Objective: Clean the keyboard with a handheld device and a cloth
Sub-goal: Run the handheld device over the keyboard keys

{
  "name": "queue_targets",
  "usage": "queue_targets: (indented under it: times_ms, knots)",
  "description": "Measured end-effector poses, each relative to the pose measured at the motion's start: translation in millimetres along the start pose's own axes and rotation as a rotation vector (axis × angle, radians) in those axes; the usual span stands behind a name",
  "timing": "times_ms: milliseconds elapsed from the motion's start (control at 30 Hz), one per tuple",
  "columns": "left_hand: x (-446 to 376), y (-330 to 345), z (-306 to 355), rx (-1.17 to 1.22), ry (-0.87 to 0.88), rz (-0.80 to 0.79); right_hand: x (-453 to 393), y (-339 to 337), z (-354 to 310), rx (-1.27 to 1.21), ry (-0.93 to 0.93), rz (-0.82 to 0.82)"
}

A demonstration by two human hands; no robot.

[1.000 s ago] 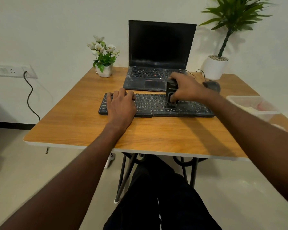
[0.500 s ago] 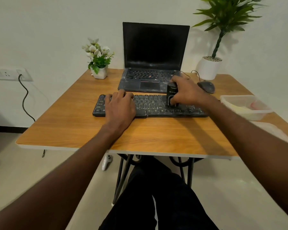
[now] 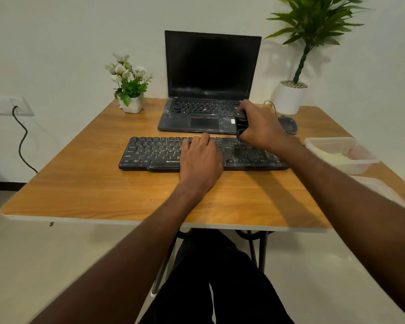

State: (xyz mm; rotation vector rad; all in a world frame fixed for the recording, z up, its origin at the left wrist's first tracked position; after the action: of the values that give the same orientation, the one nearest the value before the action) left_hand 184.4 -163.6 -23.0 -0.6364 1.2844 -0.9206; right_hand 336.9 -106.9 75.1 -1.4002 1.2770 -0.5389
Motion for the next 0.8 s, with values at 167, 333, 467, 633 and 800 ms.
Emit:
queue_targets:
  times_ms: [167, 333, 467, 633, 800]
  knots:
    - [2.0, 1.0, -0.2, 0.044, 0.003, 0.014, 8.1, 2.8, 17.1, -0.132, -0.022, -0.08]
    - [2.0, -1.7, 1.5, 0.051, -0.004, -0.008, 4.7, 3.2, 11.4, -0.008, -0.029, 0.064]
    - [3.2, -2.3, 2.9, 0.037, -0.006, -0.025, 3.2, 5.7, 13.2, -0.087, -0.019, -0.046]
    - [3.4, -4.3, 4.4, 0.033, -0.001, -0.025, -3.1, 7.3, 6.3, 0.014, -0.06, -0.002]
    - [3.0, -2.7, 3.3, 0.037, 0.003, -0.022, -4.7, -1.8, 15.4, -0.039, -0.013, -0.109]
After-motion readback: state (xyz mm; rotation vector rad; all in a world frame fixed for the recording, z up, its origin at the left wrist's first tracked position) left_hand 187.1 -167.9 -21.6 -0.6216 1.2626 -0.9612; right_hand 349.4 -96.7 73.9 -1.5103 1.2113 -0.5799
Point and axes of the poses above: each hand's wrist, its own x-axis away from the middle knuckle, its own y-axis out of the palm, z = x × y, the point moved 1 cm from there along -x, towards the middle knuckle, and after that the axes turned 3 degrees about x, right-handed, at the moved point
